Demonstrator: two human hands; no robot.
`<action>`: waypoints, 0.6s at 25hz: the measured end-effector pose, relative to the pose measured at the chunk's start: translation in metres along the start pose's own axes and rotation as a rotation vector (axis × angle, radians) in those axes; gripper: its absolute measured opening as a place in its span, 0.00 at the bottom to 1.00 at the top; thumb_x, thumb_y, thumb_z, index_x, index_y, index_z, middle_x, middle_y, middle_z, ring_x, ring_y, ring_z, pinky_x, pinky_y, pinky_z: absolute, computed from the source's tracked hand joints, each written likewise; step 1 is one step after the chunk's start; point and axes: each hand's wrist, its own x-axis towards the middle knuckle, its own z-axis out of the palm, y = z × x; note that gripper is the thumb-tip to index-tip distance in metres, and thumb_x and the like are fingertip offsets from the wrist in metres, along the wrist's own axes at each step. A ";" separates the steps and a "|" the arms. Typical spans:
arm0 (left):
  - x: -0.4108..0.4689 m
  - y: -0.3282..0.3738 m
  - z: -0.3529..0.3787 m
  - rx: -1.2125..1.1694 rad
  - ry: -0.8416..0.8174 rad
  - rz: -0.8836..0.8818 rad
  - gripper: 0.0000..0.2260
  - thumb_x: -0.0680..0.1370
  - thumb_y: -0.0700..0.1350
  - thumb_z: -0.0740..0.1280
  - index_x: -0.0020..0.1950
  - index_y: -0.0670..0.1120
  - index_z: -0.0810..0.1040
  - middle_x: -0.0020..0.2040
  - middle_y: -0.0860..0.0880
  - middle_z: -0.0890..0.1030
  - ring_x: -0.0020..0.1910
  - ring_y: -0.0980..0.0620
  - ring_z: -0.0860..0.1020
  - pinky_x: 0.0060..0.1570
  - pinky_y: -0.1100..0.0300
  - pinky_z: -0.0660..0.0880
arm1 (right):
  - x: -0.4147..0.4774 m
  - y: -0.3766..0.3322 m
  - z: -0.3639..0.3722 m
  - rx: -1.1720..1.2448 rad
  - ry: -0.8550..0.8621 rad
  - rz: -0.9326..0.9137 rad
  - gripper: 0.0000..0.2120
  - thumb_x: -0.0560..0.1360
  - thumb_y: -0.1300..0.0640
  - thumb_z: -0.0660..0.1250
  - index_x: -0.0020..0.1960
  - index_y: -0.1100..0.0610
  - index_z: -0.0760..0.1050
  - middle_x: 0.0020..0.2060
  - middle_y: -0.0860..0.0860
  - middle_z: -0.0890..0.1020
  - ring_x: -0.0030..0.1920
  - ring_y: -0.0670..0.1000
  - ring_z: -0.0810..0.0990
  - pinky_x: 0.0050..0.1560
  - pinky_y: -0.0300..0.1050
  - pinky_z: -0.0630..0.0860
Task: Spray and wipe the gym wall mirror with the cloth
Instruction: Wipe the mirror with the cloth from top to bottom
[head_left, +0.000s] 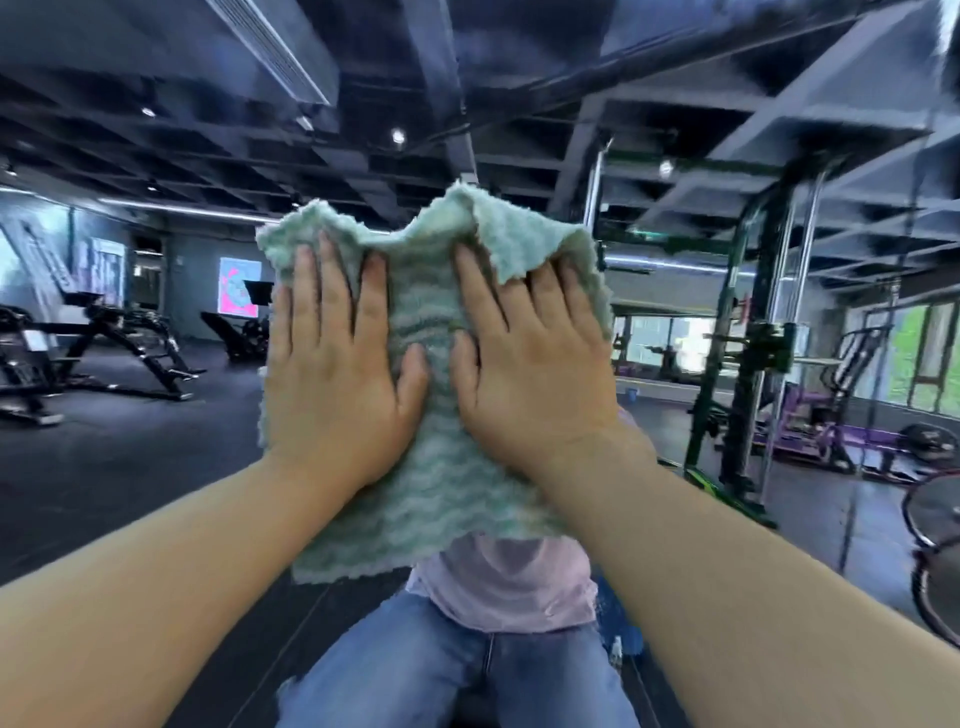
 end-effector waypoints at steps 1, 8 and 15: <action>-0.004 0.004 0.001 -0.010 -0.012 -0.048 0.32 0.78 0.55 0.50 0.78 0.39 0.53 0.77 0.34 0.50 0.77 0.37 0.47 0.76 0.44 0.44 | -0.003 0.002 0.000 0.003 0.001 -0.041 0.27 0.78 0.49 0.56 0.74 0.58 0.66 0.59 0.56 0.80 0.64 0.61 0.73 0.74 0.52 0.55; 0.017 0.129 0.004 -0.134 0.103 0.363 0.29 0.77 0.51 0.54 0.76 0.38 0.60 0.77 0.37 0.57 0.77 0.39 0.55 0.76 0.45 0.48 | -0.046 0.118 -0.035 -0.080 0.019 0.211 0.28 0.78 0.50 0.54 0.76 0.59 0.61 0.70 0.57 0.71 0.70 0.60 0.67 0.75 0.50 0.50; -0.017 0.192 0.019 -0.188 0.114 0.757 0.25 0.80 0.50 0.54 0.75 0.42 0.64 0.77 0.42 0.61 0.76 0.44 0.59 0.75 0.46 0.54 | -0.133 0.135 -0.041 -0.101 0.015 0.545 0.29 0.79 0.52 0.49 0.77 0.64 0.54 0.75 0.62 0.60 0.74 0.63 0.57 0.75 0.50 0.44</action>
